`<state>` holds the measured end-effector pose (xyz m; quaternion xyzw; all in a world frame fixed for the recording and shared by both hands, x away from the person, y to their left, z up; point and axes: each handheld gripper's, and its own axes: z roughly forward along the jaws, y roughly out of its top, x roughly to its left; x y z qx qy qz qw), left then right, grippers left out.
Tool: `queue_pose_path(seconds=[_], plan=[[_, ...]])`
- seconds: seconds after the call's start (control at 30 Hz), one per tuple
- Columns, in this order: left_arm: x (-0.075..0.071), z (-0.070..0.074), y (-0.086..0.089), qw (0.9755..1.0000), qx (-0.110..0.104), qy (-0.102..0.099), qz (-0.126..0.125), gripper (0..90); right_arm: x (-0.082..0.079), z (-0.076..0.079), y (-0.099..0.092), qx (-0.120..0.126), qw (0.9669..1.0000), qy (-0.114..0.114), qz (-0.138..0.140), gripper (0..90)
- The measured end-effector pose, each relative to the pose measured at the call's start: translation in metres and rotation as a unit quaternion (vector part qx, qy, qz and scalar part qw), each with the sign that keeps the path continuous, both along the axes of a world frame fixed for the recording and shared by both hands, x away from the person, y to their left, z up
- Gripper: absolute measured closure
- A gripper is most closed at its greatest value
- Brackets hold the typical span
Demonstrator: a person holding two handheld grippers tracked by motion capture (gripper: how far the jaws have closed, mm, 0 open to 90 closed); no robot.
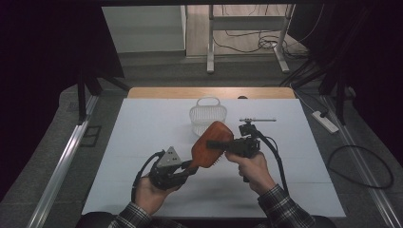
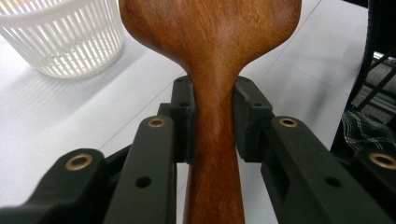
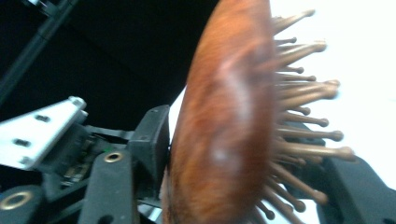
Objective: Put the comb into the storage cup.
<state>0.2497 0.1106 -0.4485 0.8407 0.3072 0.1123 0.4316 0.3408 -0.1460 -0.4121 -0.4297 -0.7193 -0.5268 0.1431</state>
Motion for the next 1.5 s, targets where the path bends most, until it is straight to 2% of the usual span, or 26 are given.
queue_pose_path(seconds=[0.1, 0.2, 0.37, 0.53, 0.63, 0.77, 0.87, 0.9, 0.97, 1.13, 1.33, 1.5], plan=[[0.001, -0.002, -0.002, 1.0000, 0.002, 0.006, -0.004, 71.9, 0.001, -0.001, -0.002, 0.014, 0.9997, 0.019, 0.005, 48.4], [0.003, -0.003, -0.002, 0.9999, 0.005, 0.013, -0.007, 71.8, 0.000, 0.000, -0.002, 0.018, 0.9994, 0.027, 0.011, 52.8], [0.004, -0.003, -0.002, 0.9998, 0.003, 0.018, -0.010, 71.6, -0.002, 0.002, 0.000, 0.018, 0.9994, 0.027, 0.015, 56.7], [0.006, -0.005, -0.002, 0.9996, -0.003, 0.025, -0.009, 69.5, -0.003, 0.003, 0.001, 0.014, 0.9996, 0.015, 0.018, 57.4], [0.006, -0.005, -0.002, 0.9998, 0.002, 0.022, -0.003, 59.0, -0.004, 0.005, 0.002, 0.008, 0.9999, 0.002, 0.015, 57.6], [0.007, -0.007, -0.001, 0.9996, 0.006, 0.028, 0.006, 47.1, -0.005, 0.006, 0.001, 0.005, 0.9999, -0.009, 0.011, 57.5], [0.009, -0.007, 0.003, 0.9994, 0.001, 0.030, 0.017, 38.7, -0.006, 0.009, -0.001, 0.005, 0.9996, -0.025, 0.009, 57.5], [0.009, -0.007, 0.003, 0.9994, 0.001, 0.030, 0.017, 32.9, -0.006, 0.010, -0.003, 0.006, 0.9995, -0.029, 0.005, 57.4], [0.009, -0.008, 0.008, 0.9994, -0.001, 0.026, 0.022, 29.5, -0.006, 0.011, -0.005, 0.005, 0.9994, -0.035, 0.001, 57.4], [0.009, -0.008, 0.015, 0.9989, -0.005, 0.035, 0.030, 17.4, -0.004, 0.012, -0.010, 0.003, 0.9991, -0.041, -0.008, 57.3], [0.012, -0.008, 0.032, 0.9966, -0.035, 0.063, 0.042, 10.7, -0.003, 0.014, -0.015, -0.005, 0.9985, -0.052, -0.017, 57.3], [0.011, -0.007, 0.042, 0.9962, -0.033, 0.067, 0.046, 6.5, -0.003, 0.015, -0.019, -0.007, 0.9981, -0.057, -0.025, 57.2]])
